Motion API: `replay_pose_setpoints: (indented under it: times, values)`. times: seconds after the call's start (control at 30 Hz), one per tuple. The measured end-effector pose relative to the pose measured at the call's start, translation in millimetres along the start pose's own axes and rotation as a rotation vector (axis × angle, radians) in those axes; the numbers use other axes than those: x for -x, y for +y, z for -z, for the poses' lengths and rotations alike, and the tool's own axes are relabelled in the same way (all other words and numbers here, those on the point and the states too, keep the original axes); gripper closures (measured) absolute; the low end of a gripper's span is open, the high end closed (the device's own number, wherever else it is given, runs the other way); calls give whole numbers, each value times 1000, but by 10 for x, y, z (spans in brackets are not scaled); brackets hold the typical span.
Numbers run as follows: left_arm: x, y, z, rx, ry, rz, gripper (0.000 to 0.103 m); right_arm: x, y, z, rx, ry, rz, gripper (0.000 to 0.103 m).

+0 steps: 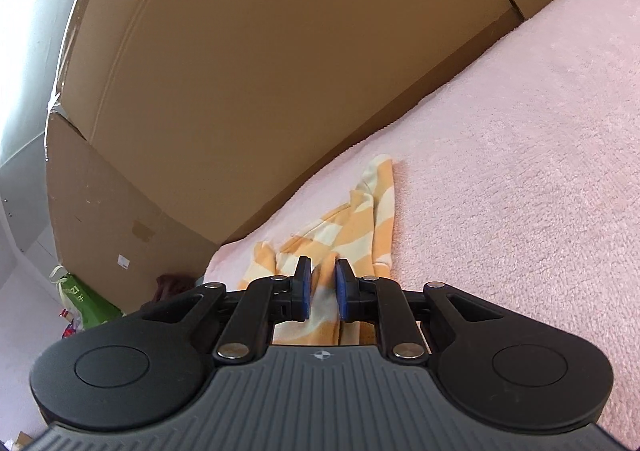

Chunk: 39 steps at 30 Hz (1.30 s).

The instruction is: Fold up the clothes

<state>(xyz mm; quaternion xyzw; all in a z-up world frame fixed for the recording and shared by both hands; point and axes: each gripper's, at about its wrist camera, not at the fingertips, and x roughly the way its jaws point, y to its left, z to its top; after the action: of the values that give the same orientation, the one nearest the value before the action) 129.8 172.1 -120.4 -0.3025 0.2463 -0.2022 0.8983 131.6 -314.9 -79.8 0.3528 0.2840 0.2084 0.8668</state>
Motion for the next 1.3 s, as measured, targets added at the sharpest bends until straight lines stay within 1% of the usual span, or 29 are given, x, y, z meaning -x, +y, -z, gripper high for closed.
replay_pose_setpoints:
  times: [0.07,0.13,0.2,0.23,0.27,0.3,0.33,0.37,0.4,0.47,0.57,0.63,0.67,0.7,0.73,0.83,0.9,0.93,0.97,1.07,1.13,1.17,1.2,1.23,1.27,1.3]
  values:
    - [-38,9,-18,-3,-3,-26,86,-55,-23,39,-7,24,36,89]
    - [-29,25,-26,2,-4,-18,86,-44,-37,76,-5,19,52,89]
    - [2,41,-36,5,-9,-14,78,8,-41,83,-9,6,58,89]
    - [65,49,-45,3,-21,-18,77,48,-50,79,-16,-2,54,84]
    - [140,55,-50,-3,-32,-22,76,104,-57,73,-20,-15,52,73]
    - [236,56,-50,-16,-40,-25,72,176,-58,62,-13,-35,52,70]
    - [332,53,-46,-32,-43,-26,67,264,-51,52,4,-59,52,69]
    - [422,41,-30,-50,-37,-25,56,358,-38,46,29,-84,53,69]
    - [499,13,5,-68,-22,-24,48,454,-17,46,58,-108,54,69]
    - [630,-70,113,-107,14,-13,46,622,52,75,127,-141,38,69]
    - [679,-240,330,-190,63,-9,42,771,239,198,266,-151,-11,69]
    - [615,-327,449,-241,78,-37,42,736,367,307,376,-140,3,69]
    - [566,-358,502,-256,89,-50,46,705,429,363,432,-134,15,69]
    - [495,-368,538,-248,101,-57,51,626,462,410,465,-119,35,70]
    - [448,-375,559,-235,101,-60,51,527,467,438,471,-98,58,71]
    - [404,-397,508,-221,82,-70,59,314,395,401,403,-66,133,75]
    - [411,-333,429,-150,84,-45,63,235,339,333,339,-63,166,74]
    - [413,-293,403,-111,89,-30,63,203,330,321,326,-54,183,69]
    - [416,-269,404,-93,98,-24,63,168,323,322,319,-37,199,66]
    - [457,-274,461,-118,121,-40,61,174,325,380,304,-50,196,63]
    - [563,-323,492,-162,89,-67,62,239,340,405,310,-70,177,63]
    - [630,-357,498,-187,53,-92,59,274,353,418,317,-81,170,63]
    - [686,-395,504,-216,22,-115,54,310,367,430,324,-92,164,63]
    - [725,-437,506,-255,-2,-135,51,353,376,441,336,-100,159,63]
    - [744,-470,511,-280,-13,-139,49,401,384,450,350,-107,156,63]
    - [729,-487,518,-282,1,-119,49,442,388,458,362,-106,152,63]
